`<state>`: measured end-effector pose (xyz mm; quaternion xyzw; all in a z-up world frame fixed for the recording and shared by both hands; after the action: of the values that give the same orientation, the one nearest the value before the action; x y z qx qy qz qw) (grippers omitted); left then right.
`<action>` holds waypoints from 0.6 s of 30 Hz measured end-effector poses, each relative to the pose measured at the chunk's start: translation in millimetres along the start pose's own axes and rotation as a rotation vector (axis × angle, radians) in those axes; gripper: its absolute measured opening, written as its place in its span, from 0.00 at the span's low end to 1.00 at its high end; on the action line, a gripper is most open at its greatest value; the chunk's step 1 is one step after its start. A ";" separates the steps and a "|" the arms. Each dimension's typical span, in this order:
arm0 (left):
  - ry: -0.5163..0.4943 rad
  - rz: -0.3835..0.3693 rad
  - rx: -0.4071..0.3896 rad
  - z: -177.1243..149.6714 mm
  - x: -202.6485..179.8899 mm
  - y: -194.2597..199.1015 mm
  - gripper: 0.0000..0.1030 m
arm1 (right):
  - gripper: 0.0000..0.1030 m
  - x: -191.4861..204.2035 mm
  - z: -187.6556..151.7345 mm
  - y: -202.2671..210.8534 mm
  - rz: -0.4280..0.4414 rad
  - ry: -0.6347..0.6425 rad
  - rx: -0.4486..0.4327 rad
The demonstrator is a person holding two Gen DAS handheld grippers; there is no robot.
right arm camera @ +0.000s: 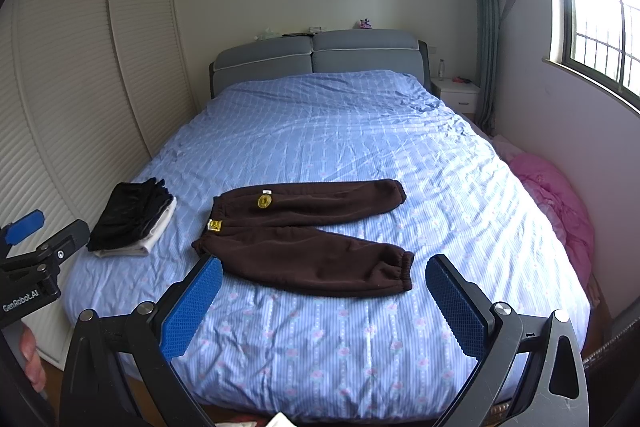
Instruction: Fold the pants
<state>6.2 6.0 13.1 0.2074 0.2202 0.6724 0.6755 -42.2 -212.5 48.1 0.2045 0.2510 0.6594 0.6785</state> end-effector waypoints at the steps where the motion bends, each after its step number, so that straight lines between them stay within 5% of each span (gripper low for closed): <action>1: 0.000 0.001 0.000 0.2 -0.3 0.0 1.00 | 1.00 -0.2 -0.1 0.1 0.000 0.000 0.000; 18: 0.003 -0.005 0.001 2.6 -0.6 -2.0 1.00 | 1.00 -3.6 -1.3 -2.2 -0.002 -0.001 0.006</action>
<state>9.3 5.4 14.1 0.2062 0.2223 0.6709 0.6767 -41.2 -216.3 46.0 0.2064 0.2531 0.6578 0.6787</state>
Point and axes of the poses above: each gripper's, at about its wrist camera, not at the fingertips, and y roughly against the way its jaws point, x to its left, z to its top, the point moved 1 cm from there along -y, roughly the way its jaws point, and after that the axes turned 7 degrees about y, right-handed, at the moved point
